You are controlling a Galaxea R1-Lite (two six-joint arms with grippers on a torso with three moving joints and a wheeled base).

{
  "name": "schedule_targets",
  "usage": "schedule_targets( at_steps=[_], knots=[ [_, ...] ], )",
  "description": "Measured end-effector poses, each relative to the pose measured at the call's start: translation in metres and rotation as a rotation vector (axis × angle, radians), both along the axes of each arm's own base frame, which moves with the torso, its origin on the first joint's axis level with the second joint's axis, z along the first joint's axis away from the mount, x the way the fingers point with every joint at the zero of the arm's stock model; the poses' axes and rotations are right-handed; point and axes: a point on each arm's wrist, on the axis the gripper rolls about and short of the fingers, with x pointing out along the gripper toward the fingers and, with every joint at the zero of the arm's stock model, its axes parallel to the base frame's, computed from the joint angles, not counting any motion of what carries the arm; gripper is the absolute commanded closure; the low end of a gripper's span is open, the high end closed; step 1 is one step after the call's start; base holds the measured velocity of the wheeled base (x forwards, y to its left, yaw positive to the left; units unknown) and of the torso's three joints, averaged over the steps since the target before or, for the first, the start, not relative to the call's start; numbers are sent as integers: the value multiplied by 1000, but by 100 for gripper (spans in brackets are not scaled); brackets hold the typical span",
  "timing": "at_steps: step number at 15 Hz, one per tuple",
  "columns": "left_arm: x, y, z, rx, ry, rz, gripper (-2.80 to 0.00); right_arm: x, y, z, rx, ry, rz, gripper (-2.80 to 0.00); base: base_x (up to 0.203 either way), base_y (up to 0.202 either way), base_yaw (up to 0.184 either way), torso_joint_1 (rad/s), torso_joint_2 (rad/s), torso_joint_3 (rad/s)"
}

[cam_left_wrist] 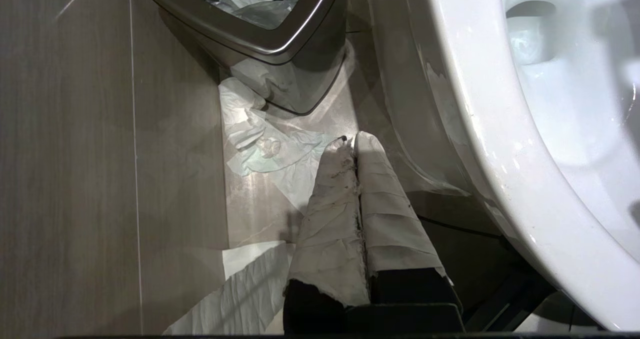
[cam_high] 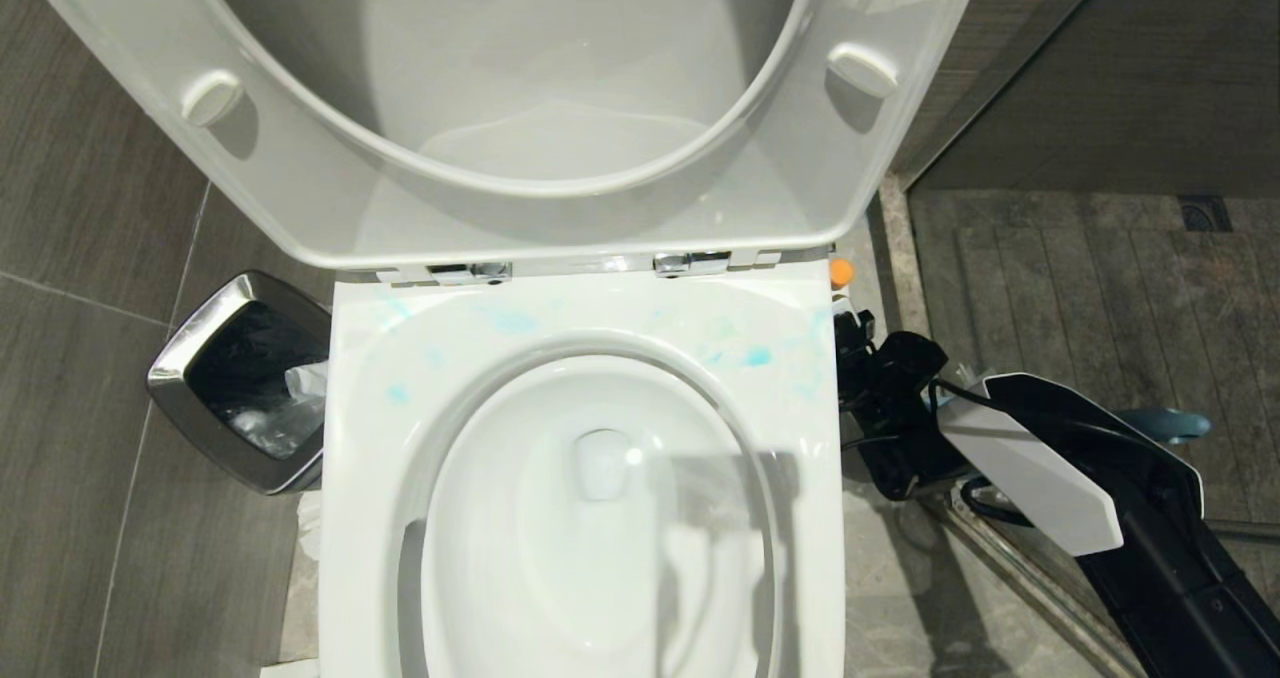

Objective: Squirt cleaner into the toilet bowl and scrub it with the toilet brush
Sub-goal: Pour in the cleaning agent

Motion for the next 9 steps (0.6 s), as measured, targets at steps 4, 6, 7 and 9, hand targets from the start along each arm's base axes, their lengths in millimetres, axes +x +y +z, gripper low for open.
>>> schedule_targets(
  at_steps=[4, 6, 7, 9],
  knots=[
    [0, 0, 0, 1, 0, 0, 0, 0, -3, 10, 9, -13, -24, 0, 0, 0, 0, 0, 0, 0],
    [0, 0, 0, 0, 0, 0, 0, -1, -4, 21, 26, -27, -59, 0, 0, 0, 0, 0, 0, 0],
    [0, 0, 0, 0, 0, 0, 0, -2, -5, 29, 34, -38, -67, 0, 0, 0, 0, 0, 0, 0],
    [0, 0, 0, 0, 0, 0, 0, -6, -10, 44, 55, -54, -67, 0, 0, 0, 0, 0, 0, 0]
  ],
)
